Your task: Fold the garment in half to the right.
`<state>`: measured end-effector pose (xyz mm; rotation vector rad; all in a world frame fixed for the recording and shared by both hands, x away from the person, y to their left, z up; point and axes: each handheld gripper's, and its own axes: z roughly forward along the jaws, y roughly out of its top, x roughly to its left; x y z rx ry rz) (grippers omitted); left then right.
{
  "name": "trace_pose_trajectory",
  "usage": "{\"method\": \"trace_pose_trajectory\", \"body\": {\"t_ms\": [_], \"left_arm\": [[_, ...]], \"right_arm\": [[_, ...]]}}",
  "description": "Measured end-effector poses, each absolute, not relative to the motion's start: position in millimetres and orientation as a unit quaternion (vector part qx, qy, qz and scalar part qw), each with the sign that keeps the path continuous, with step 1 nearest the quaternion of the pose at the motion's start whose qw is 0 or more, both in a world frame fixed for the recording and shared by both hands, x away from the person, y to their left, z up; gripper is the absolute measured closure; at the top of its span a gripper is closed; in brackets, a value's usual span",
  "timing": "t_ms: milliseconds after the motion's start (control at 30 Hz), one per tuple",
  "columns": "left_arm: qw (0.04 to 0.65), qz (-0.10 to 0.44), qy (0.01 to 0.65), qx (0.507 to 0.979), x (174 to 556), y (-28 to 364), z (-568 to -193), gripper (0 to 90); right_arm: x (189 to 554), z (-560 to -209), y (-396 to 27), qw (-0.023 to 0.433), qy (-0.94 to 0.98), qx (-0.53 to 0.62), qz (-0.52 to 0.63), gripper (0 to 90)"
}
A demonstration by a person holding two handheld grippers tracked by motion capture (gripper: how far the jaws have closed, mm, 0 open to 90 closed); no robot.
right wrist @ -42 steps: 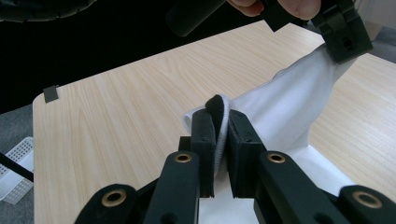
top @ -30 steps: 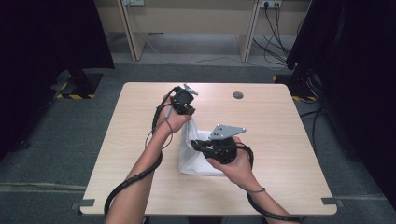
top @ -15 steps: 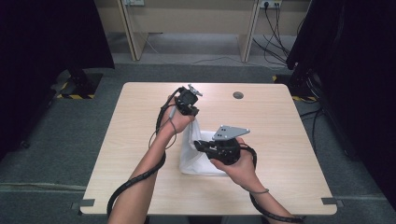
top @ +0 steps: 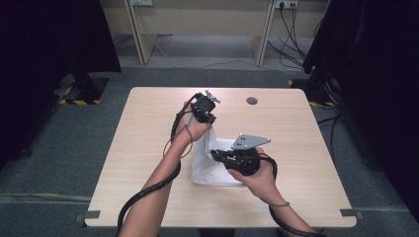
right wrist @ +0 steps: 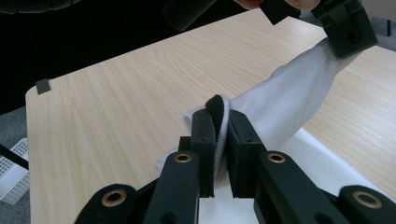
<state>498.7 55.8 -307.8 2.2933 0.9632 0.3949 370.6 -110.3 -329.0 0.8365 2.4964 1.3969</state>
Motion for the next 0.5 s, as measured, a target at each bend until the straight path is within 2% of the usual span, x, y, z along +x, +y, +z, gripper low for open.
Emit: {"method": "trace_pose_trajectory", "body": {"t_ms": [500], "left_arm": [[0.309, 0.144, 0.360, 0.869, 499.0, 45.8, -311.4, 82.4]], "right_arm": [[369.6, -332.2, -117.0, 0.081, 0.834, 0.285, 0.465, 82.9]]}}
